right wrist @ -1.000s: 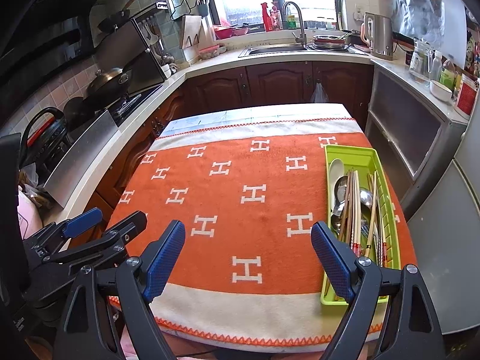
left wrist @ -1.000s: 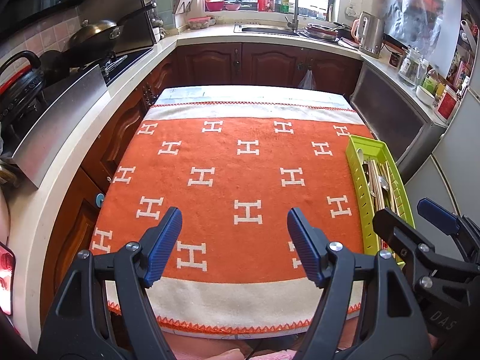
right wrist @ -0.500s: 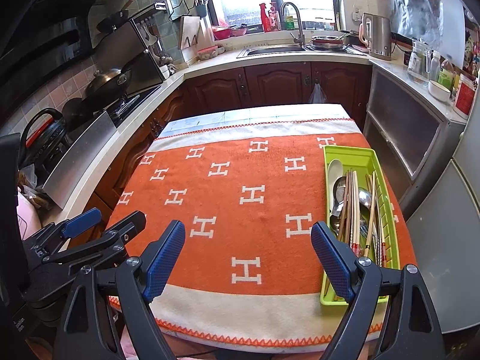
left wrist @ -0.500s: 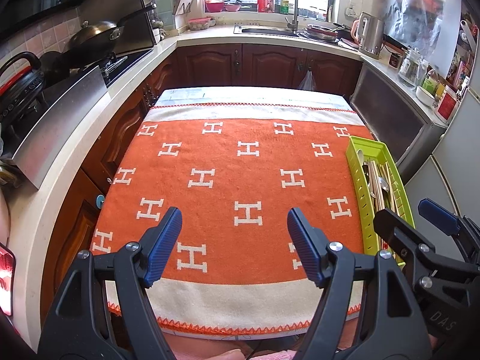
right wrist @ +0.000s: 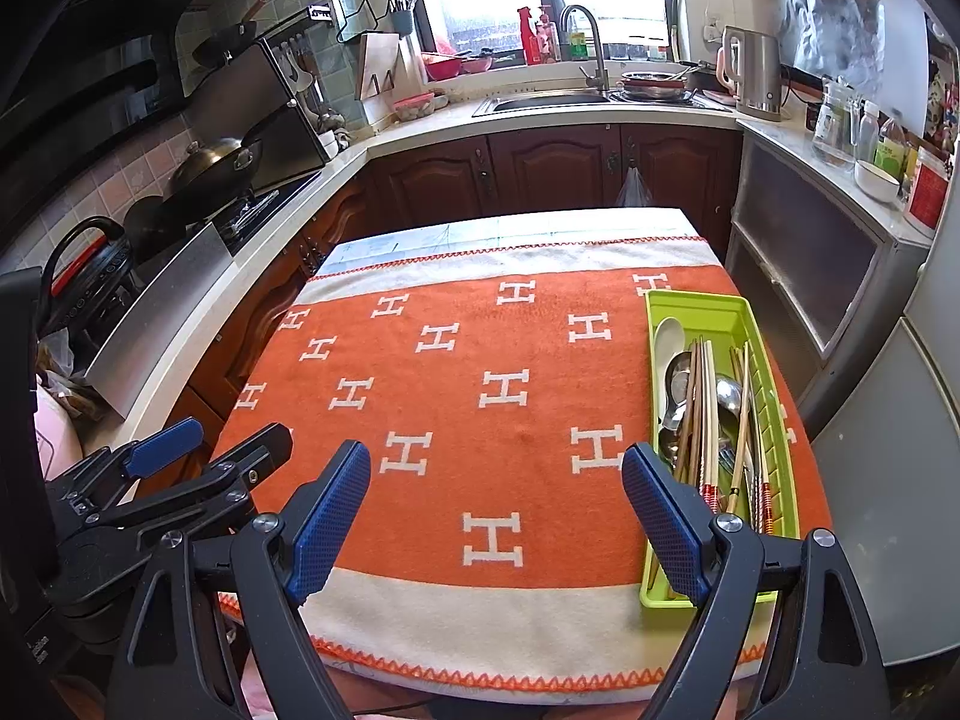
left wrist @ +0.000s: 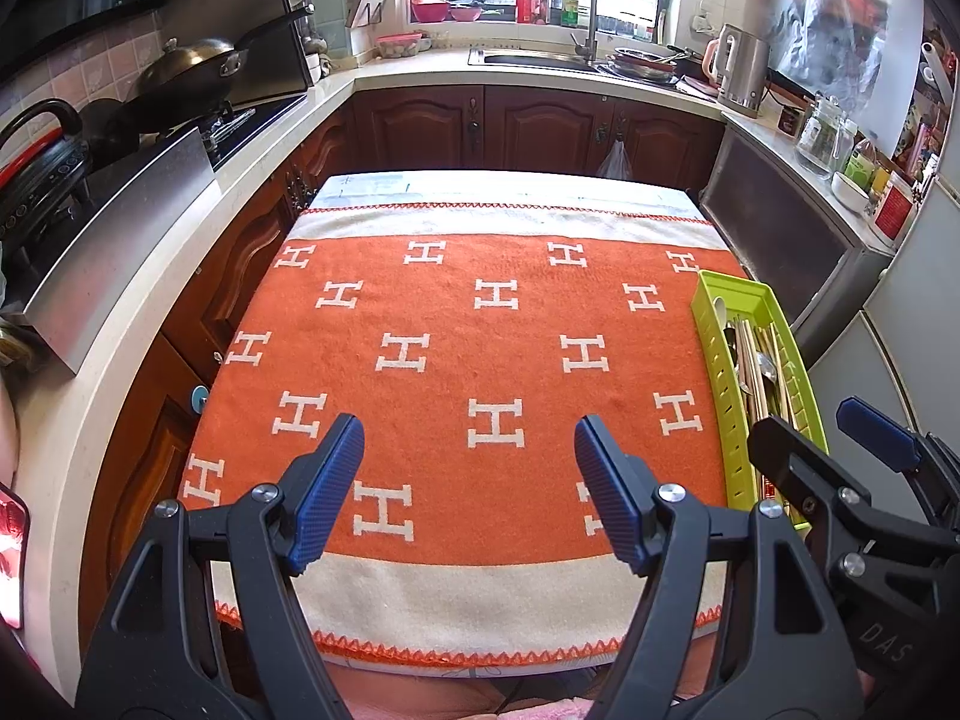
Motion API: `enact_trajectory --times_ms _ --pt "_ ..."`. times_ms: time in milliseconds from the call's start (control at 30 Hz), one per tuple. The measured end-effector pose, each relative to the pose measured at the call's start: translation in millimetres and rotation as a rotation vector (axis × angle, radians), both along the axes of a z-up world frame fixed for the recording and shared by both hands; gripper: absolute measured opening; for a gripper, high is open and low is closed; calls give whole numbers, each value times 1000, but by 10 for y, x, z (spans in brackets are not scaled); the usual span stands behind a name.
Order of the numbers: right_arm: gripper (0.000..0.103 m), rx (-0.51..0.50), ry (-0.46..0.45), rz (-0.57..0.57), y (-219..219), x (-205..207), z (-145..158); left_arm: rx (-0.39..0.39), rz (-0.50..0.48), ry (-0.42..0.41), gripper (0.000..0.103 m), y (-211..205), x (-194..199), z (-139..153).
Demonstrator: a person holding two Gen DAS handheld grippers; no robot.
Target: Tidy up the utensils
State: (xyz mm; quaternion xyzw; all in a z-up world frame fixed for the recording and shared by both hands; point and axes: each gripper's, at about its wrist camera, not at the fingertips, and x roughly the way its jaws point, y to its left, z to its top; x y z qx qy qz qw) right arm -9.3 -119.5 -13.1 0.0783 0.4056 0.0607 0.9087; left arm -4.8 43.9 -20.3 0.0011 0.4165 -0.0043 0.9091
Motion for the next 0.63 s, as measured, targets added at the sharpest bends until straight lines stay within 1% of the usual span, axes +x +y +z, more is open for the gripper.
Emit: enact_trajectory --times_ms 633 --pt "87 4 11 -6 17 -12 -54 6 13 17 70 -15 -19 -55"
